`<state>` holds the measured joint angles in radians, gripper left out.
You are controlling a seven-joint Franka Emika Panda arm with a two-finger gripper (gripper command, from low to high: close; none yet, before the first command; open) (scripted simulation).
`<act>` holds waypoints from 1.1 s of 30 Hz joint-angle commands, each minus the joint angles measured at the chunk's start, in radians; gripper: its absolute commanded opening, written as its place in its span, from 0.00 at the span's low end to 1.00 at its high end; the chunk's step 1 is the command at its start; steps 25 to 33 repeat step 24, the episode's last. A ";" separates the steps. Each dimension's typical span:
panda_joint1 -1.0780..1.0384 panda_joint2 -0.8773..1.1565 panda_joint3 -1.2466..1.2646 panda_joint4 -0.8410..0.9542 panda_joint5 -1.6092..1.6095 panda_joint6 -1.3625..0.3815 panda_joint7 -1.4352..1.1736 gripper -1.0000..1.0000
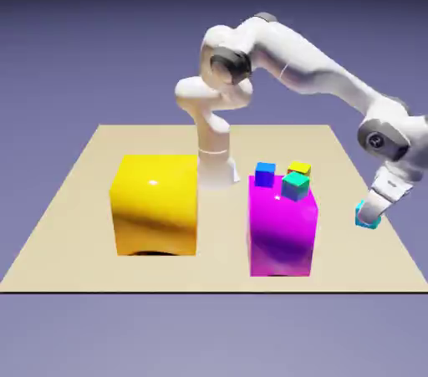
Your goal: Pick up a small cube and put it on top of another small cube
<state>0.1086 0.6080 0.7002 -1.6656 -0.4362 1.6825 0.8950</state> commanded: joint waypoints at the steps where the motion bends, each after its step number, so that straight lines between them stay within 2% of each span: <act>1: 0.000 -0.036 -0.026 -0.004 0.028 -0.023 -0.010 0.00; 11: 0.004 -0.399 -0.288 -0.046 0.333 -0.248 -0.113 0.00; 13: 0.001 -0.402 -0.334 -0.048 0.367 -0.286 -0.094 0.00; 20: -0.010 -0.436 -0.338 -0.258 0.372 -0.108 -0.100 0.00; 21: -0.010 -0.436 -0.338 -0.258 0.372 -0.108 -0.100 1.00; 24: -0.006 -0.425 -0.337 -0.186 0.370 -0.170 -0.098 1.00; 33: -0.006 -0.425 -0.337 -0.186 0.370 -0.170 -0.098 1.00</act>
